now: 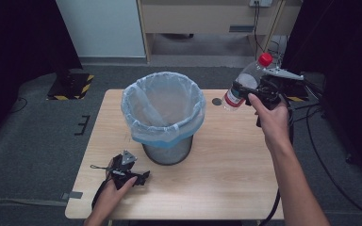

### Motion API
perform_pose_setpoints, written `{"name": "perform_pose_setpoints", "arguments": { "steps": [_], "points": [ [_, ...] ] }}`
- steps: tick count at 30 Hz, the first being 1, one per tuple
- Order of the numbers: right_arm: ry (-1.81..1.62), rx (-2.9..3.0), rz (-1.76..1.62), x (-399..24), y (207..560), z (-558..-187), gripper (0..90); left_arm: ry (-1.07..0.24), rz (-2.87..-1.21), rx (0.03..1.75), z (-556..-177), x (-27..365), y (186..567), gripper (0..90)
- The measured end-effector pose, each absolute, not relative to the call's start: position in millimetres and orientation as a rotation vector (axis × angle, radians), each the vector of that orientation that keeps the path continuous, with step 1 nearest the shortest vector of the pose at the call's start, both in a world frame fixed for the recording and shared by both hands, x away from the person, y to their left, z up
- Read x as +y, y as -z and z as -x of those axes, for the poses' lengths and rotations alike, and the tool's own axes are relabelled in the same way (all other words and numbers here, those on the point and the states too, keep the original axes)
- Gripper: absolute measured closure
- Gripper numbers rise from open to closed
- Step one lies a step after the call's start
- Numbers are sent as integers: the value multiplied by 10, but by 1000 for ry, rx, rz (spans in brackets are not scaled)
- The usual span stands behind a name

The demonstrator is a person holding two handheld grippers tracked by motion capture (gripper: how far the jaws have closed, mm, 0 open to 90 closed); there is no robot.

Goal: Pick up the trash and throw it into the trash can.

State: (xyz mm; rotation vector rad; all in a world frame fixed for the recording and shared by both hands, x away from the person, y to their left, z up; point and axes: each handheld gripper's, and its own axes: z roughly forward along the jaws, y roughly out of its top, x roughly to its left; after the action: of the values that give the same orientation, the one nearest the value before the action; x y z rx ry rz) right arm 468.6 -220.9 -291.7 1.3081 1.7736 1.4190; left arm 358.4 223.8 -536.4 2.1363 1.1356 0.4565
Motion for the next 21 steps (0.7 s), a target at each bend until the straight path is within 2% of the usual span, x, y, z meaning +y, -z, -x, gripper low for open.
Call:
{"name": "perform_pose_setpoints", "arguments": {
  "steps": [21],
  "points": [
    [-1478,1762,-1244,-1966,2467,-4663,277,-458,-2133,1138,-3587,2236,5366,0]
  ]
}}
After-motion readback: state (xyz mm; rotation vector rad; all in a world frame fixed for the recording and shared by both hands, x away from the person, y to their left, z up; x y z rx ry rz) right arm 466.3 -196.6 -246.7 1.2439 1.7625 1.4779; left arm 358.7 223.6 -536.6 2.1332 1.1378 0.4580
